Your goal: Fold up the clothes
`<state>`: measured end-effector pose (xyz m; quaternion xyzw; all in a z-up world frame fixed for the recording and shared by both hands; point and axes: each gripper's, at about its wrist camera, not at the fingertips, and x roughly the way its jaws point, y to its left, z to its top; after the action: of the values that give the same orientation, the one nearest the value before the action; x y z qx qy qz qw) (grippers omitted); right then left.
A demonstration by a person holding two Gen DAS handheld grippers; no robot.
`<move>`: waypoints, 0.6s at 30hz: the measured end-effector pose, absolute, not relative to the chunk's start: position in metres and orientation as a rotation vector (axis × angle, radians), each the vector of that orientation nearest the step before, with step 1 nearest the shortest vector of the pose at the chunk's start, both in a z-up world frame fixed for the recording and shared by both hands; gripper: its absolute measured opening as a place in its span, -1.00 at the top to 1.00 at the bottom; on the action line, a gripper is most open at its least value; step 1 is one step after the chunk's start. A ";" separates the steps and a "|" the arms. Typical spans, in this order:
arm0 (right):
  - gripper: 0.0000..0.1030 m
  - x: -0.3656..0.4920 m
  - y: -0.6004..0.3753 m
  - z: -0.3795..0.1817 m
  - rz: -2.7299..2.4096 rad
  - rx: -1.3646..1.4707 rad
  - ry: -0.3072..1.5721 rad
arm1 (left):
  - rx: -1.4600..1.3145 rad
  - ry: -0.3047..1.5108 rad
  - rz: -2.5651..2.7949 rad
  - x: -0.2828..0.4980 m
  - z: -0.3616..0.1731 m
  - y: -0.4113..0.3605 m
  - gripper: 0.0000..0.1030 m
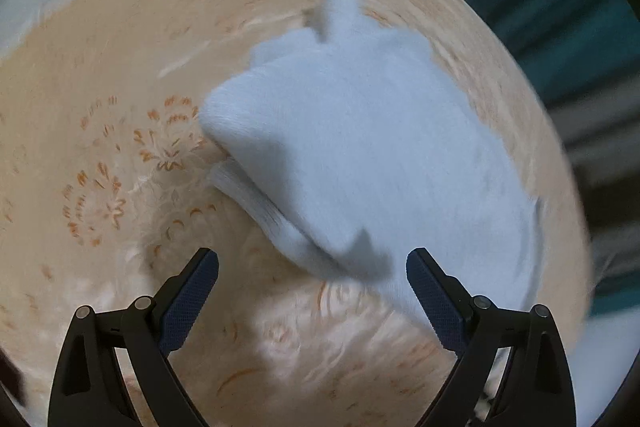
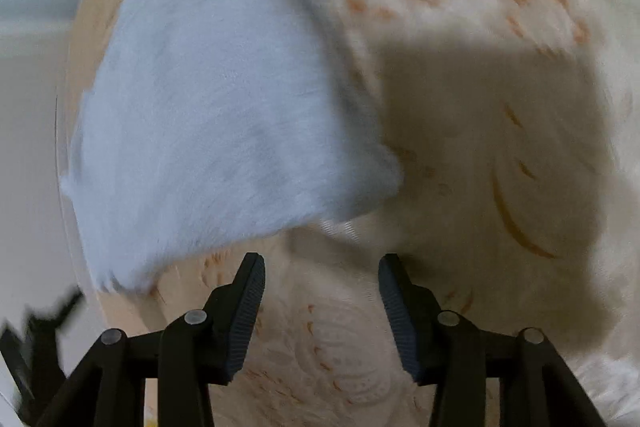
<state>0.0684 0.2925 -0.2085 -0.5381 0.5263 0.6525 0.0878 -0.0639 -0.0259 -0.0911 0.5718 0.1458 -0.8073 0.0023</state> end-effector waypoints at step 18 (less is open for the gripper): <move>0.23 0.057 0.337 -0.210 1.847 -1.457 1.694 | 1.844 0.701 -2.361 -0.037 -0.106 -0.020 -0.87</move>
<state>0.0573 0.3365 -0.2100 -0.4989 0.5801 0.6324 0.1212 -0.0370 -0.0195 -0.1064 0.5990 0.2278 -0.7669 0.0323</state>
